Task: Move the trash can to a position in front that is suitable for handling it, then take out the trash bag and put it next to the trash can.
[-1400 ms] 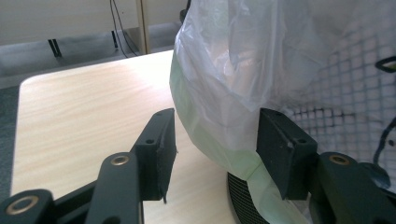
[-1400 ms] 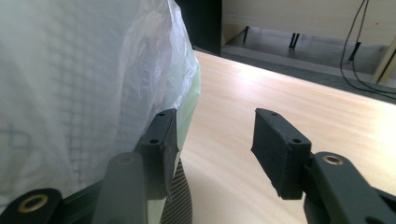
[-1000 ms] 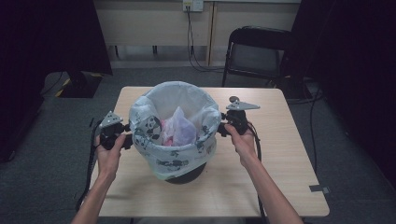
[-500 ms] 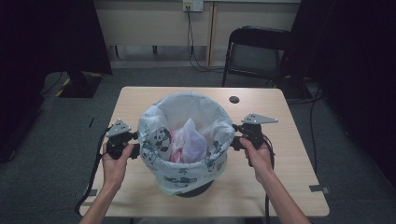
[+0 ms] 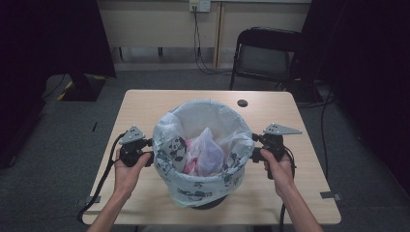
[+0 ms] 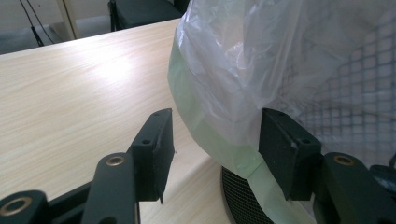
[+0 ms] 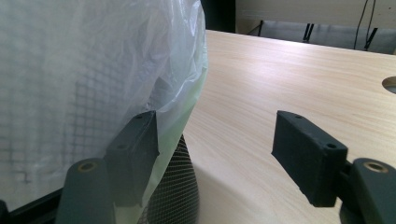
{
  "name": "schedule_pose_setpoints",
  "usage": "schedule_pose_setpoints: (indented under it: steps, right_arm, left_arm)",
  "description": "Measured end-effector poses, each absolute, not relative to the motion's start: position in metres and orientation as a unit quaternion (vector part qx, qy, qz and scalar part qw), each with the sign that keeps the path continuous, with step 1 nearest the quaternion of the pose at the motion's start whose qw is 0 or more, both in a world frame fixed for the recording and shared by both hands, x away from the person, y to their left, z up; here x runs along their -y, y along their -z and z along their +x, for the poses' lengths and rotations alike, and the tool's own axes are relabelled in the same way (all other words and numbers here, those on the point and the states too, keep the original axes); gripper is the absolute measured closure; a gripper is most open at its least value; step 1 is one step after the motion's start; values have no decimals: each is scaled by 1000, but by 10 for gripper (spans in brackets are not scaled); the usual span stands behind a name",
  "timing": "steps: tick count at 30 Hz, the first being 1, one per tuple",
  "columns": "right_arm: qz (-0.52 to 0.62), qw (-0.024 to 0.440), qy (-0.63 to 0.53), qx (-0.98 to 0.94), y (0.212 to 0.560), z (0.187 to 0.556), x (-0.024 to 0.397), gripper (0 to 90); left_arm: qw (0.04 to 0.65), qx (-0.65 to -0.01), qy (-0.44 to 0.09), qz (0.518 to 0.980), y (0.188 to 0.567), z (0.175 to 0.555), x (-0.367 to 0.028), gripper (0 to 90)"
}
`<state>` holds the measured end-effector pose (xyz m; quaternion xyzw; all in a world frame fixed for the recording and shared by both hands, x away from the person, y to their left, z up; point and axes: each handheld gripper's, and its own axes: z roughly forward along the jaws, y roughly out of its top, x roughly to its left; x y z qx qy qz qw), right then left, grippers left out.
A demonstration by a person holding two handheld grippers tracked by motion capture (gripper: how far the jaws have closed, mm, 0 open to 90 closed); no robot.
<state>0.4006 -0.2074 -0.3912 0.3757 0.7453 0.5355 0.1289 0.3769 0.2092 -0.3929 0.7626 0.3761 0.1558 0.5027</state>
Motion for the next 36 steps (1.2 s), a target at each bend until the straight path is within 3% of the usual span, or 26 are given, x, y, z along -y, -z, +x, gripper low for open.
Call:
schedule_pose_setpoints:
  steps: [3, 4, 7, 10, 15, 21, 23, 27, 30, 36]
  right_arm:
    - [375, 129, -534, -747, 391, 401, 209, 299]
    - [376, 128, -534, -746, 391, 402, 209, 264]
    - [378, 131, -529, -748, 388, 403, 211, 232]
    - [384, 159, -514, -750, 382, 404, 212, 203]
    - [386, 156, -530, -739, 373, 406, 217, 202]
    - [382, 162, -535, -736, 362, 410, 221, 279]
    - [376, 165, -541, -734, 356, 411, 224, 346]
    - [364, 171, -562, -723, 332, 412, 234, 413]
    - [360, 181, -569, -717, 317, 413, 235, 443]
    - [342, 182, -592, -707, 297, 412, 228, 451]
  left_arm:
    - [496, -374, -159, 767, 392, 376, -209, 430]
    - [489, -371, -164, 772, 391, 377, -210, 336]
    - [486, -375, -158, 773, 389, 383, -219, 266]
    - [479, -376, -167, 775, 388, 386, -226, 249]
    - [499, -376, -158, 765, 382, 386, -238, 247]
    - [512, -377, -190, 748, 361, 382, -253, 262]
    - [518, -377, -189, 744, 354, 379, -259, 266]
    - [535, -370, -187, 737, 343, 376, -265, 422]
    - [551, -354, -189, 731, 331, 374, -262, 481]
    - [569, -328, -205, 726, 305, 364, -255, 465]
